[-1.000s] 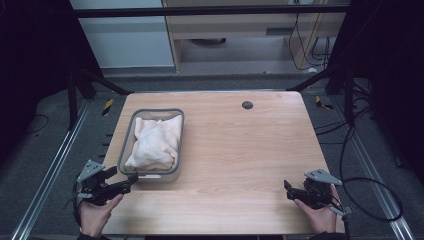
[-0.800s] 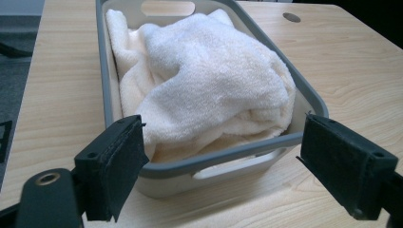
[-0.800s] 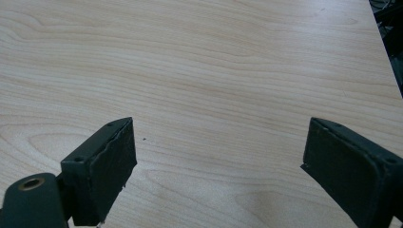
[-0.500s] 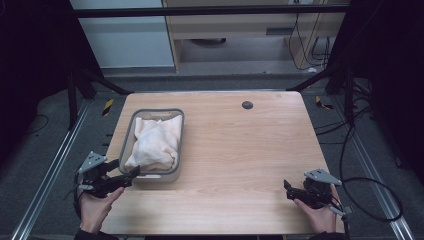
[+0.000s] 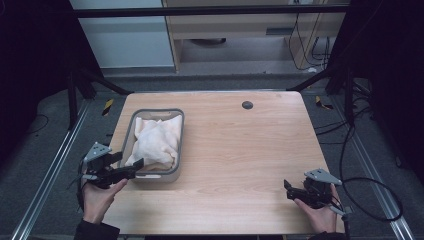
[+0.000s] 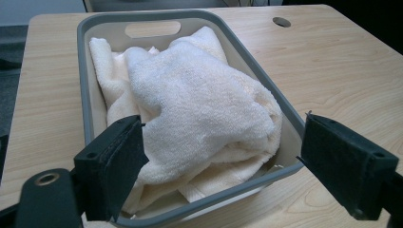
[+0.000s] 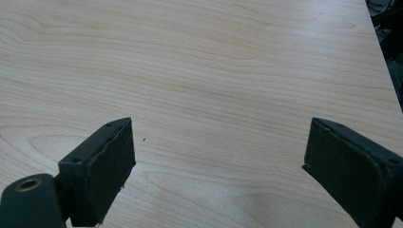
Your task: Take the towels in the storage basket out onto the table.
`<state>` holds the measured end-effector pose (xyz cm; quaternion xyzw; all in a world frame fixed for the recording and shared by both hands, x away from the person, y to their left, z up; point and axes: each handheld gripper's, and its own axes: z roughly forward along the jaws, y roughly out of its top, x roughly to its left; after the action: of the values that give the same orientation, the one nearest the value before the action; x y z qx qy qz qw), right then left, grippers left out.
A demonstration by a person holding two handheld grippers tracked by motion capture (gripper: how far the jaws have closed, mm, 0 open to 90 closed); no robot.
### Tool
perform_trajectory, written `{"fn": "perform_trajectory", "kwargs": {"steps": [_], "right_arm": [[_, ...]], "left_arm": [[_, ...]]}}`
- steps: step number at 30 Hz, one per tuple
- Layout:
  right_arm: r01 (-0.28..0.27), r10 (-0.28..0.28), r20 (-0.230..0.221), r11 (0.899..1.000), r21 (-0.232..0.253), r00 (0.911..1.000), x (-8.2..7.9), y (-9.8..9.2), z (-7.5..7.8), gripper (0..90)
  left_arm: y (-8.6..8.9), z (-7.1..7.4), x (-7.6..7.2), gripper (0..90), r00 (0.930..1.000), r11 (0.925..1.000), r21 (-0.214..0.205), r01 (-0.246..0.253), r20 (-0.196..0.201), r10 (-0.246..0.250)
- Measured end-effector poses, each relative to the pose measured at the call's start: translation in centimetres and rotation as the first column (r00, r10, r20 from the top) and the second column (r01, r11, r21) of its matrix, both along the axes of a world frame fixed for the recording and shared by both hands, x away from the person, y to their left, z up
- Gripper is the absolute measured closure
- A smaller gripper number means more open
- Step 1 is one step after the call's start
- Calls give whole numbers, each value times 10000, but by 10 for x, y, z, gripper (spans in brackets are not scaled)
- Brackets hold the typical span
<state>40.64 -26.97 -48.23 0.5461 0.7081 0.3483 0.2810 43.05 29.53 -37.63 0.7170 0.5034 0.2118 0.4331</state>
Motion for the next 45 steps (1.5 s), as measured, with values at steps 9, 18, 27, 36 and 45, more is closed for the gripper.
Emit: {"fn": "perform_trajectory", "kwargs": {"steps": [9,18,27,36,45], "right_arm": [[-51,51,-20,10000,-13,10000,1,1,0,96],[-81,81,-129,10000,-8,9999,2,1,-1,96],[-181,179,-263,9998,-53,9995,3,2,-3,91],[-267,264,-320,9996,-91,9991,4,2,-3,91],[-298,295,-394,9995,-68,9988,5,2,-4,86]], "left_arm": [[-5,11,9,138,9998,9994,311,142,-136,-137],[-12,19,19,139,9990,9966,760,310,-351,-284],[-20,24,33,137,9972,9936,1060,398,-665,-328],[-24,23,45,135,9940,9905,1286,485,-1039,-352],[-30,22,57,128,9892,9870,1501,578,-1418,-363]]}}
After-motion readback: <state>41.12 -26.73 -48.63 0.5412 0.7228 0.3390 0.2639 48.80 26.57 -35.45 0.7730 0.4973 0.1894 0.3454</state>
